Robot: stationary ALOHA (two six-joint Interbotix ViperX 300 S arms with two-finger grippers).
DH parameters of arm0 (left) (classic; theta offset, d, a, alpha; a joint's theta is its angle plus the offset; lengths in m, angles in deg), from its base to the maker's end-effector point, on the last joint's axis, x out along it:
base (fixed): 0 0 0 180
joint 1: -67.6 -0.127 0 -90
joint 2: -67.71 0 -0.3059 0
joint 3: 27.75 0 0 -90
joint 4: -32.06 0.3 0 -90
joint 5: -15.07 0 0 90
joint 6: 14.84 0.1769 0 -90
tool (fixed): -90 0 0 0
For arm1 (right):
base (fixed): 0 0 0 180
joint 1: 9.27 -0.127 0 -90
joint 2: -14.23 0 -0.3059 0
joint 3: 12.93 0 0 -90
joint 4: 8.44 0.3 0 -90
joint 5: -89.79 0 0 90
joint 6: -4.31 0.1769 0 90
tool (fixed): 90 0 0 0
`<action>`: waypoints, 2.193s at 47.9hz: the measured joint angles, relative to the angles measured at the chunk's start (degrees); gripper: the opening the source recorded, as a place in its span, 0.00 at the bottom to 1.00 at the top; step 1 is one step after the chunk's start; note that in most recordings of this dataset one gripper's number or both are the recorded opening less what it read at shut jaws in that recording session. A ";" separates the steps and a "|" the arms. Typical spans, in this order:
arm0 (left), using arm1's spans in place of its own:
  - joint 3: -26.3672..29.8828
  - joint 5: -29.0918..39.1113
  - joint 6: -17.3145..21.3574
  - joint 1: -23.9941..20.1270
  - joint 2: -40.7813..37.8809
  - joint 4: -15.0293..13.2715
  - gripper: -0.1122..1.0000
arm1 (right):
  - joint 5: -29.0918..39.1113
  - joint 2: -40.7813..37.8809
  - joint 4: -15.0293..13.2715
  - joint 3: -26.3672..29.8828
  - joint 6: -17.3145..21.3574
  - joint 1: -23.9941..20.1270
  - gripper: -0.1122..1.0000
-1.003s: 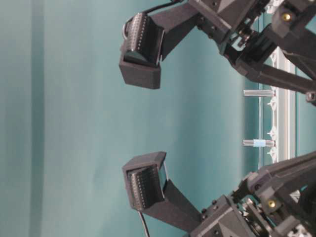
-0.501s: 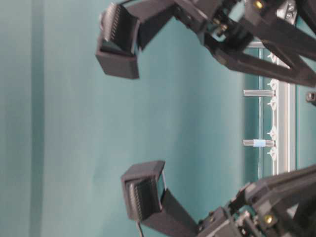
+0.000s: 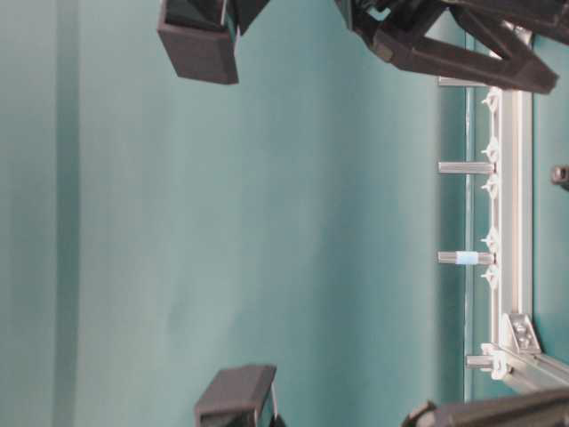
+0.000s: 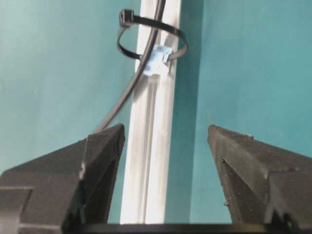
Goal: Insert the wire through the string loop located in the center.
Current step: 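Pull the cable leftward through the loop with the left gripper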
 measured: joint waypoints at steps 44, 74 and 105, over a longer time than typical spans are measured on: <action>-11.60 5.89 -5.27 0.00 14.85 0.00 0.23 | 0.00 0.26 -0.09 -0.44 0.00 0.00 0.74; -14.85 7.91 -8.44 0.00 18.46 0.00 0.23 | -0.09 0.26 0.00 -0.44 0.00 0.00 0.74; -14.85 6.15 -8.61 0.79 14.41 0.00 0.23 | -0.09 0.26 -0.09 -0.44 0.00 0.00 0.74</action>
